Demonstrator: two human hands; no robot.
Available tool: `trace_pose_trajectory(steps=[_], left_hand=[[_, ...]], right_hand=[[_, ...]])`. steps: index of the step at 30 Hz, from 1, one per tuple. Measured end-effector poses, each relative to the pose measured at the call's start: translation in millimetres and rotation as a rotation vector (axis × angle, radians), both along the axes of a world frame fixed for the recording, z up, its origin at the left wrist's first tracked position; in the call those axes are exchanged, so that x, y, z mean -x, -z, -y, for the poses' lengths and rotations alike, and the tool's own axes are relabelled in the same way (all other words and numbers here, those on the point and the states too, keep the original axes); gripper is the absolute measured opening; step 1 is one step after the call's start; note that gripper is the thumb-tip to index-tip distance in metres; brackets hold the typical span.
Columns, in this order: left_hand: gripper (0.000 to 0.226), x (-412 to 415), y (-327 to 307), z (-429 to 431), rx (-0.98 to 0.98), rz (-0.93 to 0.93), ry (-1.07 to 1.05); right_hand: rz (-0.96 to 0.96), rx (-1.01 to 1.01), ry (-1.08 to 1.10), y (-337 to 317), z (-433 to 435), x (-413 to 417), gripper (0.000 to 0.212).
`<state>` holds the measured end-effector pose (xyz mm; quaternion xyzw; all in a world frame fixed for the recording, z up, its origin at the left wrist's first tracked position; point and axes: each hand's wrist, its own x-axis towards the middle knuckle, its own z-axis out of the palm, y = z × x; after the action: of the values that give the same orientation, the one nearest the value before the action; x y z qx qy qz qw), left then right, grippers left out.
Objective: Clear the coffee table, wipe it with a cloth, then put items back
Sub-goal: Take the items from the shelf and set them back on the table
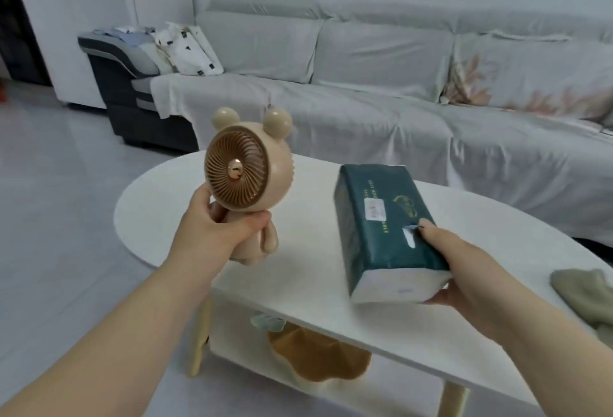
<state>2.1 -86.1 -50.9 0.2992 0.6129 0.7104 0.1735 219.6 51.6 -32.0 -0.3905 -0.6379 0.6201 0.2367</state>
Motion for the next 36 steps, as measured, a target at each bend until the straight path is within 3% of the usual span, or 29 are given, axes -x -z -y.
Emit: trace_pose_trajectory(steps=[7, 15, 19, 23, 26, 28, 31, 36], left_hand=[[0.041, -2, 13, -45, 0.051, -0.034, 0.027], [0.048, -1, 27, -74, 0.088, -0.069, 0.016], [0.04, -3, 32, -74, 0.05, -0.105, 0.011], [0.049, -2, 39, -74, 0.039, -0.102, -0.031], [0.054, -2, 40, -74, 0.058, -0.117, -0.037], [0.054, -3, 40, -75, 0.064, -0.126, -0.047], [0.054, -4, 40, -74, 0.067, -0.126, -0.059], [0.048, -5, 40, -72, 0.09, -0.132, -0.039]], right_hand=[[0.169, -0.112, 0.33, 4, -51, -17, 0.026], [0.374, -0.178, 0.327, 8, -74, -27, 0.042], [0.317, -0.237, 0.376, 2, -79, -29, 0.052], [0.408, -0.594, 0.416, -6, -73, -19, 0.056], [0.675, -0.863, 0.31, -6, -56, -2, 0.083], [0.856, -0.965, 0.238, 0, -51, 12, 0.089], [1.007, -0.996, 0.185, 7, -57, 29, 0.083], [1.023, -1.022, 0.231, 3, -77, 24, 0.063]])
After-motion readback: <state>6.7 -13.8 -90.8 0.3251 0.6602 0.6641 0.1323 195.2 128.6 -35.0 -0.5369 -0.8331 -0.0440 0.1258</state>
